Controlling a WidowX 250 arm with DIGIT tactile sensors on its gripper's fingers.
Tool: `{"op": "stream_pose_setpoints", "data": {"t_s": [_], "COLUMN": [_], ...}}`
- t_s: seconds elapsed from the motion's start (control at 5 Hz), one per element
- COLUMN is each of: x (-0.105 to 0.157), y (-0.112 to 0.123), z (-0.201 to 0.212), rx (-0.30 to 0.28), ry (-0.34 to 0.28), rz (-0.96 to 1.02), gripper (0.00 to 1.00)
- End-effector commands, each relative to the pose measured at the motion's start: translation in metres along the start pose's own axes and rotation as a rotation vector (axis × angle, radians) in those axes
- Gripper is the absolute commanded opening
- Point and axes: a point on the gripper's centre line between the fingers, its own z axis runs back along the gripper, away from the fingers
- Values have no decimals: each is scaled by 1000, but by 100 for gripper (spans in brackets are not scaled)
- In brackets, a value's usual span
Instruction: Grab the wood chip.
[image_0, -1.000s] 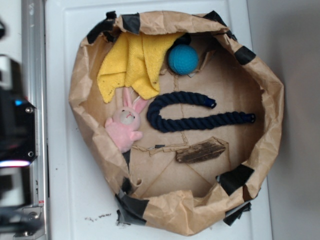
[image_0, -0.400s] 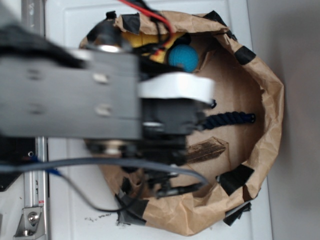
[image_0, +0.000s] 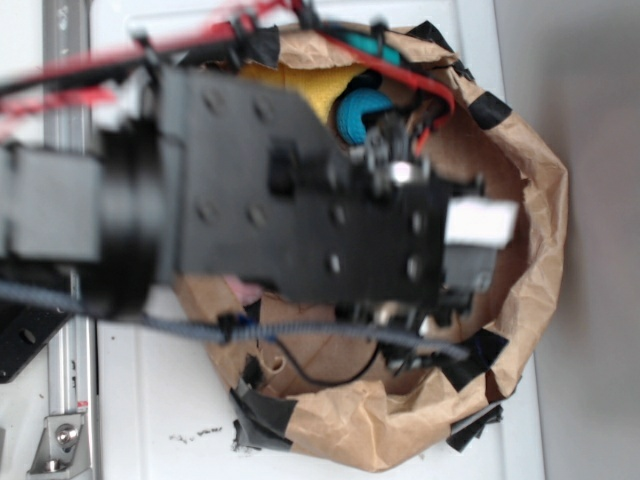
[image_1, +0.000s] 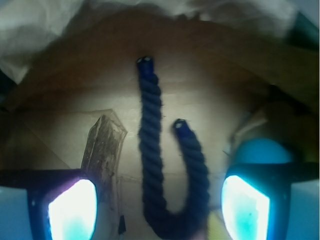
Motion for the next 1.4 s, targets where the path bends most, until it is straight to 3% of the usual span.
{"op": "stream_pose_setpoints", "data": {"t_s": [0.0,0.2,0.4,0.6,1.0,1.2], "x": [3,3,10,17,10,4], "y": [-33,-42,-40,-30,-34,-32], "z": [-45,-72,-89,-88,-75,-63], "rx": [-25,-47,-65,-97,-112,-86], "ry": [-39,-30,4,14,-4,-3], "rz": [-123,-146,-132,-82,-92,-89], "gripper": [100,100,66,0,0,0]}}
